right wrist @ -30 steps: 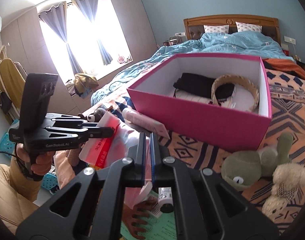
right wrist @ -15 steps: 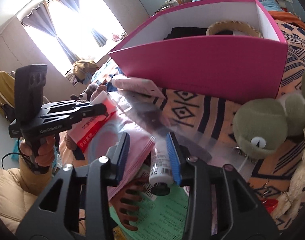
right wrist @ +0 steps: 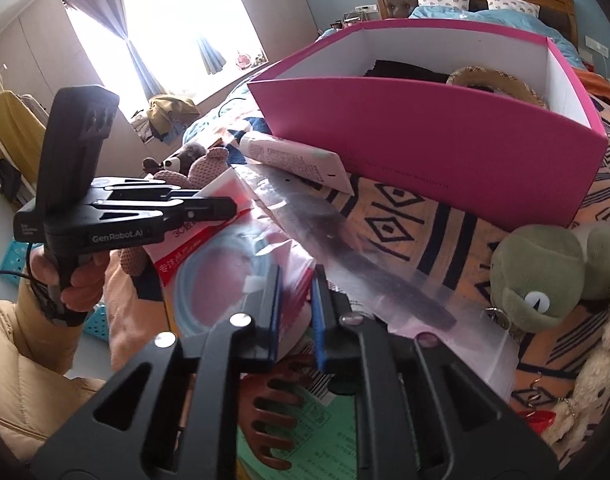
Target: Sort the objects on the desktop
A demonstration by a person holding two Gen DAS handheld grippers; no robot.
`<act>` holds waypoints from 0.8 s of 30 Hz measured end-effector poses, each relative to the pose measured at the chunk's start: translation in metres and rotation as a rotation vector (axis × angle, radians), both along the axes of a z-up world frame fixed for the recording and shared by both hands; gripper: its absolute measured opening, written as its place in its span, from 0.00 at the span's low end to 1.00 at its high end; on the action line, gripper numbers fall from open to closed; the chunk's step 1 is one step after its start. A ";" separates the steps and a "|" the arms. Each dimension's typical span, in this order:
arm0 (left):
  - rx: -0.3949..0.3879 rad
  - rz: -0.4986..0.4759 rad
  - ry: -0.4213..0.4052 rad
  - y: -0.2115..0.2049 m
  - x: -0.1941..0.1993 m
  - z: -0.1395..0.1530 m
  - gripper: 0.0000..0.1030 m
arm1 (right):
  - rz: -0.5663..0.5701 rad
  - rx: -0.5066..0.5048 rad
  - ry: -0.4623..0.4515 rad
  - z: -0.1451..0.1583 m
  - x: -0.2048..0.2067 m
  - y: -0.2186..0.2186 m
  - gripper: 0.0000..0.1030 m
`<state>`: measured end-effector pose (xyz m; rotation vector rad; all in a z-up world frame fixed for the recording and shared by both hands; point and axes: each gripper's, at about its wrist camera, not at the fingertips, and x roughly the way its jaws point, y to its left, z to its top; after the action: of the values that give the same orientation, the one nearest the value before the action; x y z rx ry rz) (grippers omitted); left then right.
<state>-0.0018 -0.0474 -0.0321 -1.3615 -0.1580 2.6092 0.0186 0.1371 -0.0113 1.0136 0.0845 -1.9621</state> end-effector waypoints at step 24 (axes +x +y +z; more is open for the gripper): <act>0.031 -0.053 -0.021 0.001 0.010 -0.001 0.18 | -0.024 -0.107 -0.139 -0.003 -0.038 0.011 0.33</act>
<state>0.0077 -0.0463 -0.0335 -1.3641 -0.1619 2.5391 -0.0199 0.1484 -0.0144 1.0814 -0.1090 -1.8909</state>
